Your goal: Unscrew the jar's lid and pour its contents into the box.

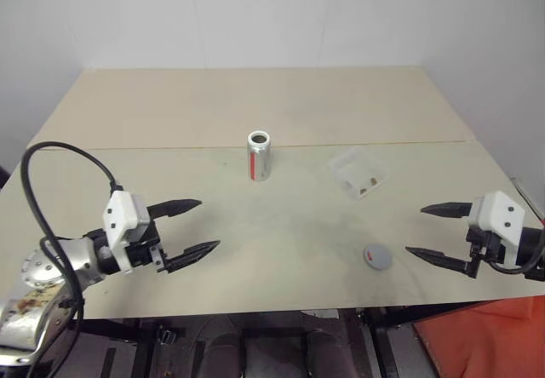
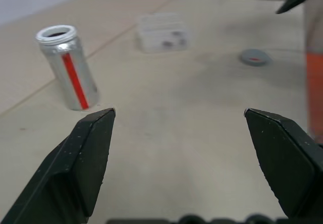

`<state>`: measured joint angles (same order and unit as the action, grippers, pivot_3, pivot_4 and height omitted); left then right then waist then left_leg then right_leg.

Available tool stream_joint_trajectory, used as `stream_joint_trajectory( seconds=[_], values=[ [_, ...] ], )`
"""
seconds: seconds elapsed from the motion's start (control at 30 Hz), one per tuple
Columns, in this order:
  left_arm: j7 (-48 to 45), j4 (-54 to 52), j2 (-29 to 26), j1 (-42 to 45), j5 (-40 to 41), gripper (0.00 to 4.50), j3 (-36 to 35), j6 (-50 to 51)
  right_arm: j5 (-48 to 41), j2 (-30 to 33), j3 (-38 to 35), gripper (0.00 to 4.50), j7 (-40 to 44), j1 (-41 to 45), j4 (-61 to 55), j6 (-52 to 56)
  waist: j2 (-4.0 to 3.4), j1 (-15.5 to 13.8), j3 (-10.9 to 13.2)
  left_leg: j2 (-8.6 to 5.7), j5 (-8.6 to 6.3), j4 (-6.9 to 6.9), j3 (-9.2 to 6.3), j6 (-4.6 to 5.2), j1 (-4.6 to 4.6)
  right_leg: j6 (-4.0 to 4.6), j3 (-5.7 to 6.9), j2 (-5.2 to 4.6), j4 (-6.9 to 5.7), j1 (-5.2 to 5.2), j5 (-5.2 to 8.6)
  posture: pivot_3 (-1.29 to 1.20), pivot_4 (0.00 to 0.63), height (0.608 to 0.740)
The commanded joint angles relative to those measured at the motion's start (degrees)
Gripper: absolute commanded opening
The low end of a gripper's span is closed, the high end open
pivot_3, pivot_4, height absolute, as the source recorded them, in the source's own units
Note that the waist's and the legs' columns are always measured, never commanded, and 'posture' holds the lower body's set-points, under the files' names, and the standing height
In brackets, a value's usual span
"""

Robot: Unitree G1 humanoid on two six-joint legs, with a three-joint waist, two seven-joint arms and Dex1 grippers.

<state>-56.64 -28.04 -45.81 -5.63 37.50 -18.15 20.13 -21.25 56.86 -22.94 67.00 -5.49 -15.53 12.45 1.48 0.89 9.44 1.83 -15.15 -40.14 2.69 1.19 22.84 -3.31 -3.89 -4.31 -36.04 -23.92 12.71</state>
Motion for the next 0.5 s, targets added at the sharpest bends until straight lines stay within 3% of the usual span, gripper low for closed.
stream_joint_trajectory(
  seconds=[0.03,0.33,0.5],
  values=[
    [1.6,-2.2,-0.8,-1.1,-1.4,4.45,-1.5,0.1,-0.7,-0.2,1.6,4.5,-1.0,0.9,-2.1,1.4,0.0,-0.1,0.0,-0.01,0.0,-0.01,0.0,0.0,0.0,0.0,-0.01,0.0,0.01,0.01,0.0,0.0,0.15,0.74],
    [-0.8,-0.2,-4.0,-2.4,-5.7,4.45,-0.2,-0.1,-1.6,-0.1,4.7,4.5,-0.4,0.8,-4.7,0.9,0.01,-0.2,0.0,-0.03,0.0,0.0,0.09,0.0,0.03,0.0,-0.06,-0.02,0.02,-0.04,0.0,0.0,0.15,0.74],
    [-1.6,-0.1,-5.3,-3.0,-4.2,4.45,-3.3,1.4,-4.2,-0.7,5.9,4.5,-3.6,1.1,-12.3,6.5,0.01,0.0,0.0,0.01,0.0,0.06,0.13,0.0,0.03,0.01,-0.07,-0.01,0.01,-0.12,0.0,0.0,0.15,0.74]
  ],
)
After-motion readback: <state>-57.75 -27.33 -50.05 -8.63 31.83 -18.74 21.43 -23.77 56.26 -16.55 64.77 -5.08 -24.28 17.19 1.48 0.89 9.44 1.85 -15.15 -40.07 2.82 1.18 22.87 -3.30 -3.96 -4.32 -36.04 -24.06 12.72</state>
